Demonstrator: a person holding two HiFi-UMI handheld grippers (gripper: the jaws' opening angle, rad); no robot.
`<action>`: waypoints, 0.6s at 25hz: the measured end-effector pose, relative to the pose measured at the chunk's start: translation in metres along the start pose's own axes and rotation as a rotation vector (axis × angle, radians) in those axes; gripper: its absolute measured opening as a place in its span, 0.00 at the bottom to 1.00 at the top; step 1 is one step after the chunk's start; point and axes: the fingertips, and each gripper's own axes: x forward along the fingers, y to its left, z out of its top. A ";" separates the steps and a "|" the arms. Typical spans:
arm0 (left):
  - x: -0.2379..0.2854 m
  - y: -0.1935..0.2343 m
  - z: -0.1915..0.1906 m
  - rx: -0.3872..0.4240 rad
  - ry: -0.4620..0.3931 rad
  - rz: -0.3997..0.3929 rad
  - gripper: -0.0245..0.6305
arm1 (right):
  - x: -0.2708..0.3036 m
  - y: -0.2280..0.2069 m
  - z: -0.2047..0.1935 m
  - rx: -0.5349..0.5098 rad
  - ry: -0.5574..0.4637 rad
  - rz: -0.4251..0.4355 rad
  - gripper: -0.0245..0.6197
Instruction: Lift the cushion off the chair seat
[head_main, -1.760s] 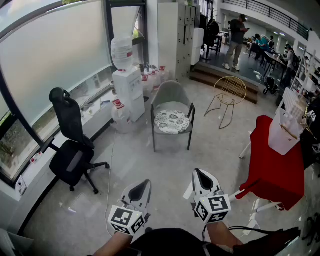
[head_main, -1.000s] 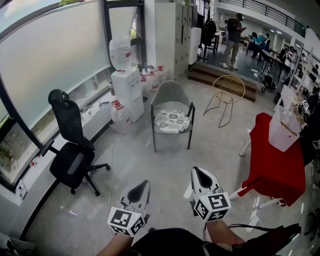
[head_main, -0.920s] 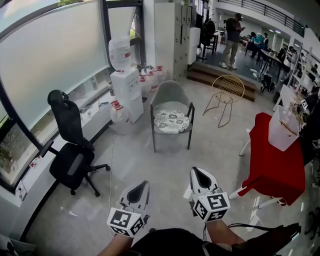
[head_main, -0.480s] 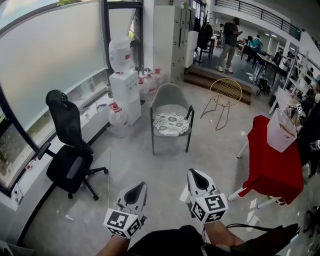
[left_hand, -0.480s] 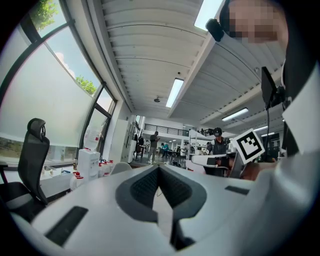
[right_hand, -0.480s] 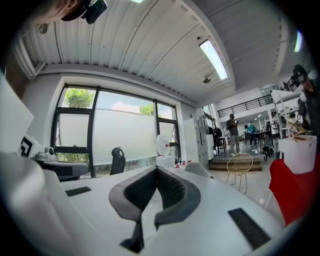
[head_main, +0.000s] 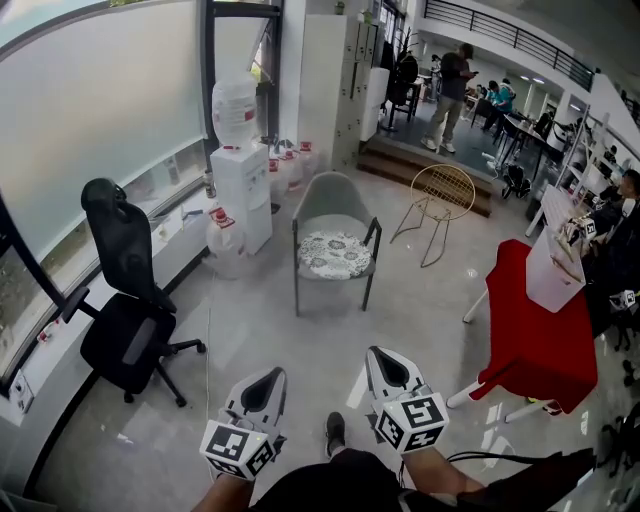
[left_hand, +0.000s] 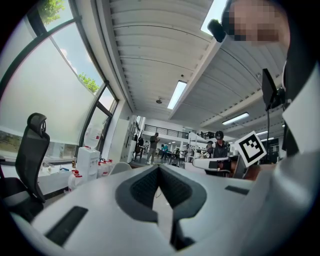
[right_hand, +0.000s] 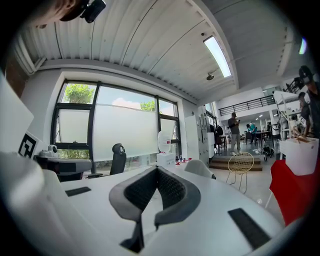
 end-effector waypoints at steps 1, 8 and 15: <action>0.003 0.003 -0.001 0.000 0.003 0.004 0.05 | 0.005 -0.001 0.000 0.000 0.000 0.004 0.05; 0.034 0.023 0.001 0.006 0.024 0.012 0.05 | 0.048 -0.019 0.002 0.024 -0.007 0.021 0.05; 0.097 0.045 0.002 0.021 0.035 0.012 0.05 | 0.101 -0.056 0.009 0.010 -0.021 0.034 0.05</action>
